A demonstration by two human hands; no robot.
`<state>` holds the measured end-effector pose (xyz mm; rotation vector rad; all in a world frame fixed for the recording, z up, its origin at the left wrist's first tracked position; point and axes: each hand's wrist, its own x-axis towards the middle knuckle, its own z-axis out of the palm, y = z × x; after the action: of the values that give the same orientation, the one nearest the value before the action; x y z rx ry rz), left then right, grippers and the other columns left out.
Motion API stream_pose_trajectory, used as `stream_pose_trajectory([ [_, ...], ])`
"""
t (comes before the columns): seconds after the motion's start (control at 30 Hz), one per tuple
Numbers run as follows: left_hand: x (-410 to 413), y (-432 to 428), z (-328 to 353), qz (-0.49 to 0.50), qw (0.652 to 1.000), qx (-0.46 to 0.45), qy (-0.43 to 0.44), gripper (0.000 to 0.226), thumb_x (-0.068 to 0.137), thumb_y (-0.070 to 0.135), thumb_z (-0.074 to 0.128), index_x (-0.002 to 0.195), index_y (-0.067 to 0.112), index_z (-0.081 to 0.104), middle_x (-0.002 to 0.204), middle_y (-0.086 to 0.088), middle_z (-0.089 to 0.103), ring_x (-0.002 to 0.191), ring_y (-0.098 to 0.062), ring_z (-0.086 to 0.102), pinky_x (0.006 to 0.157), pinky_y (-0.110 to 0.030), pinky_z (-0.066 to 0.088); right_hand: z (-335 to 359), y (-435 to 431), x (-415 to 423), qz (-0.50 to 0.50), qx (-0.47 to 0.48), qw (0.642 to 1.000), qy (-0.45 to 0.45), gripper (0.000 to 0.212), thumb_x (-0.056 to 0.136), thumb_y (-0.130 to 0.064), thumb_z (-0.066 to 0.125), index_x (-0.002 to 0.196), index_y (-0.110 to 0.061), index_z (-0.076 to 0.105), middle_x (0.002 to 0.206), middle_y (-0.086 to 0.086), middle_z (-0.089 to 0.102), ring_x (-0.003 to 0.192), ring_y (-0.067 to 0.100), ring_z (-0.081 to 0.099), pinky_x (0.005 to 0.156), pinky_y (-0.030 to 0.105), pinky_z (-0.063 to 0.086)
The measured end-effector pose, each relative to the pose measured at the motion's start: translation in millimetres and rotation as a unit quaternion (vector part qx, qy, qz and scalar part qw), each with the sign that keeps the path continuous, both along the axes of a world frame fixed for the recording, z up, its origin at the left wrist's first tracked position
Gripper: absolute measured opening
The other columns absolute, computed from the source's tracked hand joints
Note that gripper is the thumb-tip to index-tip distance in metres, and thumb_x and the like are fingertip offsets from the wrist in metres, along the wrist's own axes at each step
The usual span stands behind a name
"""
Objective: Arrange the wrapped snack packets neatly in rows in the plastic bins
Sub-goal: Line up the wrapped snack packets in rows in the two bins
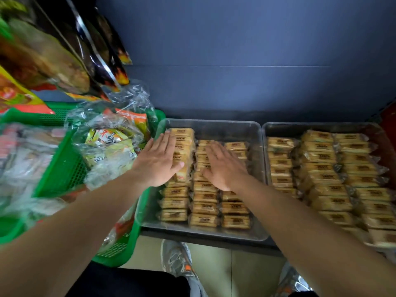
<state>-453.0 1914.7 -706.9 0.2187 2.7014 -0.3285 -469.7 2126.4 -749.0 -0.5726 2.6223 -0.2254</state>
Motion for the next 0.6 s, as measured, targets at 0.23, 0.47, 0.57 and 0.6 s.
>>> stream_pose_trajectory([
  [0.23,-15.3,0.5,-23.4,0.001,1.000,-0.010,0.021,0.076,0.100,0.062,-0.004,0.153,0.013,-0.028,0.162,-0.006,-0.032,0.152,-0.022,-0.025,0.125,-0.050,-0.010,-49.5,-22.8,-12.6,-0.001,0.038,0.998,0.047,0.071,0.102,-0.058,0.000,0.156,-0.017,-0.023,0.163,0.007,-0.030,0.150,0.023,-0.028,0.125,0.053,-0.006],
  [0.47,-14.6,3.8,-22.1,0.003,1.000,-0.029,0.010,0.076,0.100,0.062,-0.002,0.156,0.016,-0.025,0.164,-0.004,-0.029,0.153,-0.024,-0.022,0.125,-0.052,-0.008,-49.3,-23.4,-14.6,0.007,0.062,0.997,0.044,0.072,0.102,-0.058,0.000,0.156,-0.017,-0.022,0.165,0.007,-0.027,0.151,0.023,-0.025,0.124,0.055,-0.004],
  [0.57,-17.5,1.6,-13.5,0.009,1.000,-0.007,-0.007,0.077,0.102,0.063,0.007,0.158,0.019,-0.020,0.166,-0.002,-0.025,0.154,-0.021,-0.021,0.125,-0.050,-0.008,-32.5,-24.3,-7.4,0.023,0.062,0.998,0.026,0.076,0.101,-0.061,0.004,0.157,-0.016,-0.019,0.164,0.007,-0.027,0.151,0.024,-0.026,0.124,0.054,-0.009],
  [0.6,-17.7,-0.3,-9.0,0.005,1.000,0.006,-0.012,0.077,0.102,0.063,0.010,0.159,0.020,-0.018,0.166,-0.001,-0.024,0.154,-0.021,-0.020,0.125,-0.050,-0.008,-27.1,-23.6,0.4,0.039,0.056,0.998,0.013,0.079,0.100,-0.065,0.005,0.157,-0.016,-0.020,0.162,0.006,-0.030,0.151,0.023,-0.027,0.124,0.052,-0.010],
])
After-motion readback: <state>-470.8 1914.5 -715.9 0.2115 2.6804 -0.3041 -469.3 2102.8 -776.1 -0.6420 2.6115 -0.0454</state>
